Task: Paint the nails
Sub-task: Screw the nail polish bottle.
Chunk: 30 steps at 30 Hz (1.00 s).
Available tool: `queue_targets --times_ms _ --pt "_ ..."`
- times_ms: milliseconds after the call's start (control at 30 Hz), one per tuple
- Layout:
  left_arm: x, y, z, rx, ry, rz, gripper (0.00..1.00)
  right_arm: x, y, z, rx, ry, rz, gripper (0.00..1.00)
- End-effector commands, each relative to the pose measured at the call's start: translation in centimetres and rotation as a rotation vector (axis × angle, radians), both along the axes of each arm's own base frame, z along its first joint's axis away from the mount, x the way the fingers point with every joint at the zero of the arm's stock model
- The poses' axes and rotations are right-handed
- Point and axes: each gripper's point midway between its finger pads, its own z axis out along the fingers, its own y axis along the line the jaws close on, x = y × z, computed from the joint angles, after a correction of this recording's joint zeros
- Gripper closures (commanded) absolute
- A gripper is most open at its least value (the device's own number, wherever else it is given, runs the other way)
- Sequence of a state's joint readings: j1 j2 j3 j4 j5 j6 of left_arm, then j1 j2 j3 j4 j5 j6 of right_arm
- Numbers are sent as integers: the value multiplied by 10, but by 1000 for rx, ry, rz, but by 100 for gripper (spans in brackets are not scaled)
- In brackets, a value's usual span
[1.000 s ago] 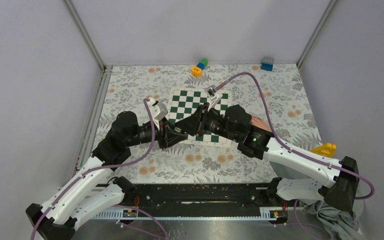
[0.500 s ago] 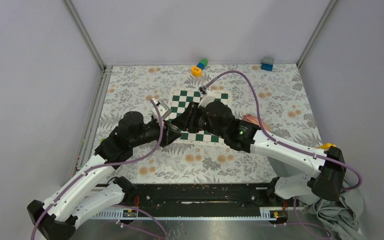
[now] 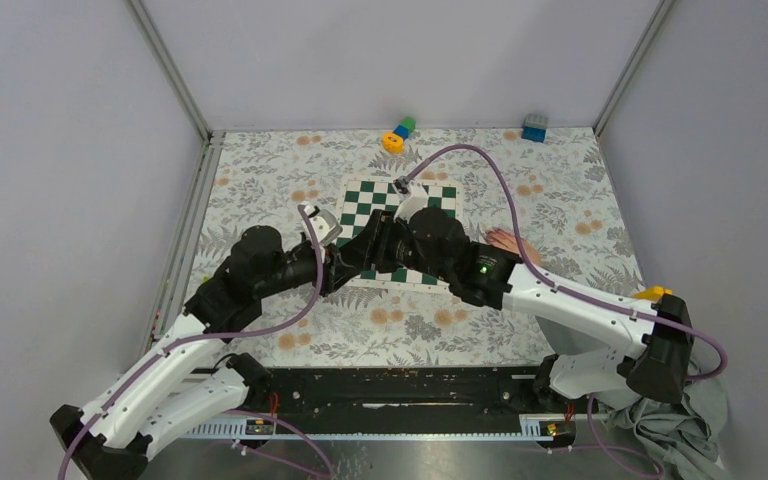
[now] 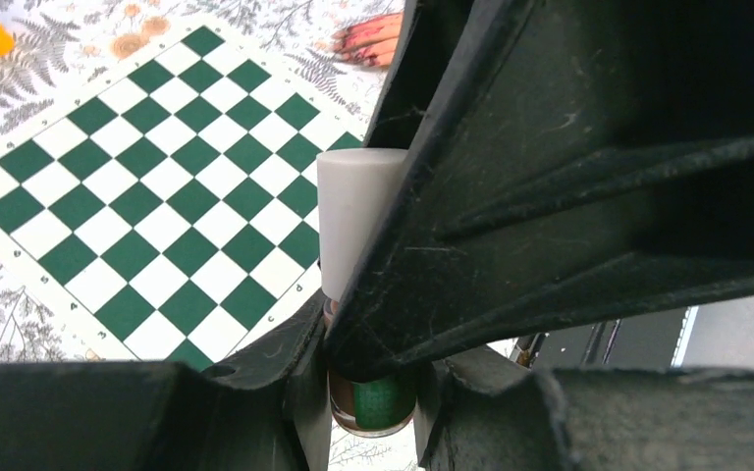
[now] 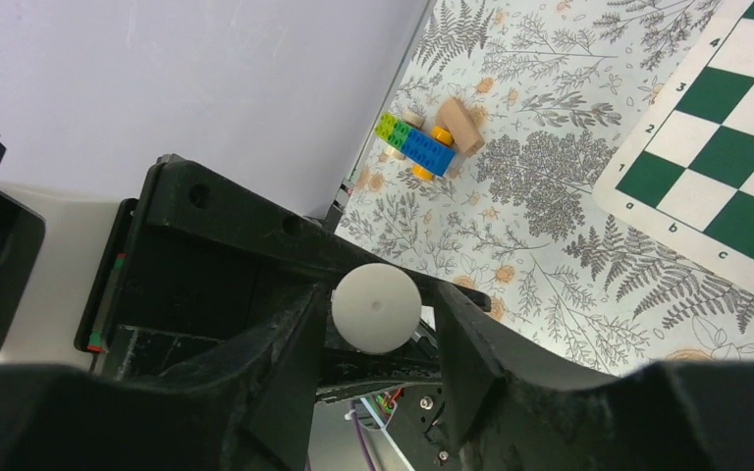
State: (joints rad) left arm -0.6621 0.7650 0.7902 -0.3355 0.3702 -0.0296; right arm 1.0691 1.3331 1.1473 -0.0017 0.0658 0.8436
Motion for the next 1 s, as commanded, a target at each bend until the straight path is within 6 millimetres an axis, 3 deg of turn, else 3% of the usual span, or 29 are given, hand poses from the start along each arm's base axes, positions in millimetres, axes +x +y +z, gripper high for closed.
queue_targets --times_ms 0,267,600,800,967 --pt "3 -9 46 -103 -154 -36 100 -22 0 22 34 -35 72 45" --pt "-2 -12 45 -93 -175 -76 100 -18 -8 44 70 -111 48 33" --pt "-9 -15 47 -99 -182 -116 100 -2 -34 68 48 -181 -23 30" --pt "-19 -19 55 -135 -186 -171 100 8 -62 78 61 -278 -7 33" --pt "-37 -35 70 -205 -145 -301 100 -4 -93 101 116 -440 90 31"
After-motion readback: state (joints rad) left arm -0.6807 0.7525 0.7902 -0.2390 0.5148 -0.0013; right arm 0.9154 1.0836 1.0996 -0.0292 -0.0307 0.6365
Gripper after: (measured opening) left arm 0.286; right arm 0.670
